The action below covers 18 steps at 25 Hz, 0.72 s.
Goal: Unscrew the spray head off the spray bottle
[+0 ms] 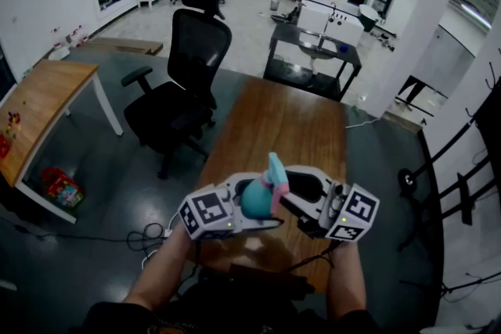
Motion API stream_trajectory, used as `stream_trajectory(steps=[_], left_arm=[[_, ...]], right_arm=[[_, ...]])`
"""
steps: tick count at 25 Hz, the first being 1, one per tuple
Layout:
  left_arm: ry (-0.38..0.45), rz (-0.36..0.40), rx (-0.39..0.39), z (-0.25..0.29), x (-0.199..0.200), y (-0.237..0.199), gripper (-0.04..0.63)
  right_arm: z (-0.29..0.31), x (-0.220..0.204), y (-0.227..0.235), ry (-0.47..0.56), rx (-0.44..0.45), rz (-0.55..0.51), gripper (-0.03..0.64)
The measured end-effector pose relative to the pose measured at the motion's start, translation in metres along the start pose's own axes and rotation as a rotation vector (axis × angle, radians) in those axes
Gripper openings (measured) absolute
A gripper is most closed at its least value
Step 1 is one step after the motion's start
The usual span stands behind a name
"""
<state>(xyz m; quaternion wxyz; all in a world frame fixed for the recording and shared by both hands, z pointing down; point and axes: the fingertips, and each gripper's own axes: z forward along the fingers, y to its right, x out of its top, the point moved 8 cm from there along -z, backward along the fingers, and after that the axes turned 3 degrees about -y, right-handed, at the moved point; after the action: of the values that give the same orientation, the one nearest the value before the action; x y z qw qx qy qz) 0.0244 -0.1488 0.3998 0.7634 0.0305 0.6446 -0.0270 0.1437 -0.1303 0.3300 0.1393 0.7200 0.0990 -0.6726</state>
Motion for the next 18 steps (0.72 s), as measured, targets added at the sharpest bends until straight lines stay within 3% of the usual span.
stream_trajectory(steps=[6,10,14,18], left_arm=[[0.049,-0.030,0.185,-0.004,0.004,-0.017,0.437],[0.021,-0.027,0.322,-0.007,0.001,-0.029,0.437],[-0.019,-0.040,0.407,-0.007,-0.004,-0.035,0.437],[-0.036,-0.054,0.446,-0.009,-0.006,-0.038,0.437]], right_arm=[[0.000,0.004,0.004,-0.012,-0.156,-0.046,0.130],[-0.008,0.006,0.007,0.030,-0.236,-0.050,0.130],[-0.010,0.012,0.001,0.090,-0.244,-0.031,0.130],[0.000,0.013,-0.009,0.066,-0.212,-0.041,0.130]])
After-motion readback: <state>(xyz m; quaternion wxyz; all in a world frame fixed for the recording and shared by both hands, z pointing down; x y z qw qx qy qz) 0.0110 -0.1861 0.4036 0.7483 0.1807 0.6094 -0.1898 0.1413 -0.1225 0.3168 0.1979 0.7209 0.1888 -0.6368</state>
